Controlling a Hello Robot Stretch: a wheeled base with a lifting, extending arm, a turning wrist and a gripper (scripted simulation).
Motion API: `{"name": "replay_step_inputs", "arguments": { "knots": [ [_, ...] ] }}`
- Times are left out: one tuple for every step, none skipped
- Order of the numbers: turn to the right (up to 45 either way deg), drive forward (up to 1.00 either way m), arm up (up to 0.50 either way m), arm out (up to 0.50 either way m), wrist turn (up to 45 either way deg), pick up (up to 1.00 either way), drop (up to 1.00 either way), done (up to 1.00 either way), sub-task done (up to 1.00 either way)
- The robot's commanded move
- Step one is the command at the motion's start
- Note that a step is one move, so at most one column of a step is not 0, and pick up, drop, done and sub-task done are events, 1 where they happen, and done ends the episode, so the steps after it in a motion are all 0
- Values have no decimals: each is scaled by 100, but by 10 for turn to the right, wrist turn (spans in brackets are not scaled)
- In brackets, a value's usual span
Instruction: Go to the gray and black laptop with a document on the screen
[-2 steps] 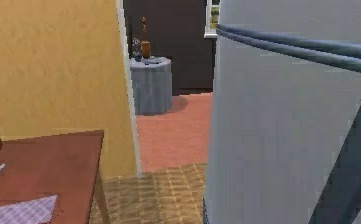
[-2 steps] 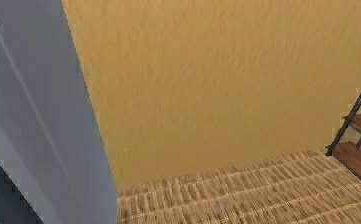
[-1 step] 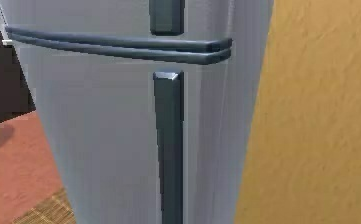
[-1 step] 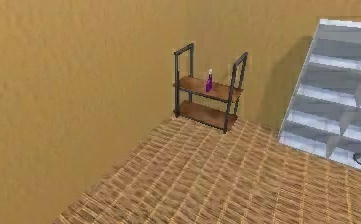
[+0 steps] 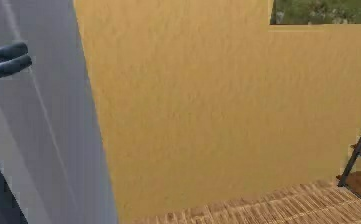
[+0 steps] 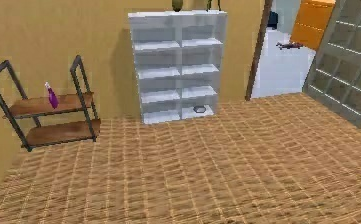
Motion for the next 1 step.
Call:
{"name": "replay_step_inputs", "arguments": {
  "knots": [
    [450,0,0,0,0,0,0,0,0]
  ]
}}
